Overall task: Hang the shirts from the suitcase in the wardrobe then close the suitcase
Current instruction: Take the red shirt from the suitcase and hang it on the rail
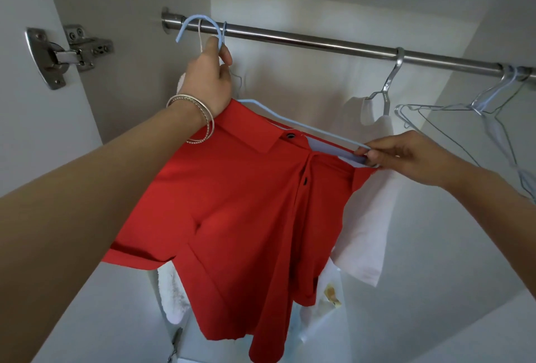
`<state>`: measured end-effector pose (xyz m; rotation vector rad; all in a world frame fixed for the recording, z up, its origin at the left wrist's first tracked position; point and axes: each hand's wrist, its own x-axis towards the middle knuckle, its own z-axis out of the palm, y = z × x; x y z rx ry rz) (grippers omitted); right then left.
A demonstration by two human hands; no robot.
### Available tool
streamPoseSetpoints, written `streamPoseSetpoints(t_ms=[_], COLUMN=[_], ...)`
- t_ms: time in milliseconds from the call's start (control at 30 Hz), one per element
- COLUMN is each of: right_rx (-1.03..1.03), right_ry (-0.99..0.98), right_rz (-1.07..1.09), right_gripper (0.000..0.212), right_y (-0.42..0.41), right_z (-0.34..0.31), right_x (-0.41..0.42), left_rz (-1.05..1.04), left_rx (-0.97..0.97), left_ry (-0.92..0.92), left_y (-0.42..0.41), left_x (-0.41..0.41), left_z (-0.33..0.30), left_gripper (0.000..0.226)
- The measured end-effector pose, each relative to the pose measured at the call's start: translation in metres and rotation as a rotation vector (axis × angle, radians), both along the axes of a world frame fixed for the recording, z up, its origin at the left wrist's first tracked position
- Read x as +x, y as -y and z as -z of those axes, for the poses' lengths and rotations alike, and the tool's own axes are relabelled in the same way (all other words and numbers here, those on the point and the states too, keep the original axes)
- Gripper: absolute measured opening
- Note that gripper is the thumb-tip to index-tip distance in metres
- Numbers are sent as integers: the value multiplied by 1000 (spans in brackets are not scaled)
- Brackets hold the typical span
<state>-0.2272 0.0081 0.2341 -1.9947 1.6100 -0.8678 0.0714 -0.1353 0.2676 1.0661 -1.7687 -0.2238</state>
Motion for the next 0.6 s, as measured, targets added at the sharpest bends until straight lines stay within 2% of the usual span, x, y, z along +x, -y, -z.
streamPoseSetpoints(t_ms=[167, 267, 300, 467, 600], right_rx=[81, 115, 108, -33, -112], right_ry=[151, 275, 322, 559, 604], right_rz=[73, 38, 22, 11, 95], right_gripper=[24, 55, 58, 53, 77], right_y=[-10, -17, -19, -20, -21], right_z=[0, 8, 11, 24, 33], right_x=[-2, 0, 0, 3, 5], left_rz=[30, 29, 36, 74, 94], left_rx=[-44, -70, -76, -66, -48], left_ry=[-47, -50, -62, -140, -159], left_y=[-7, -10, -11, -14, -16], left_x=[-7, -10, -10, -16, -19], left_z=[-2, -3, -3, -4, -7], left_gripper=[18, 21, 22, 22, 22])
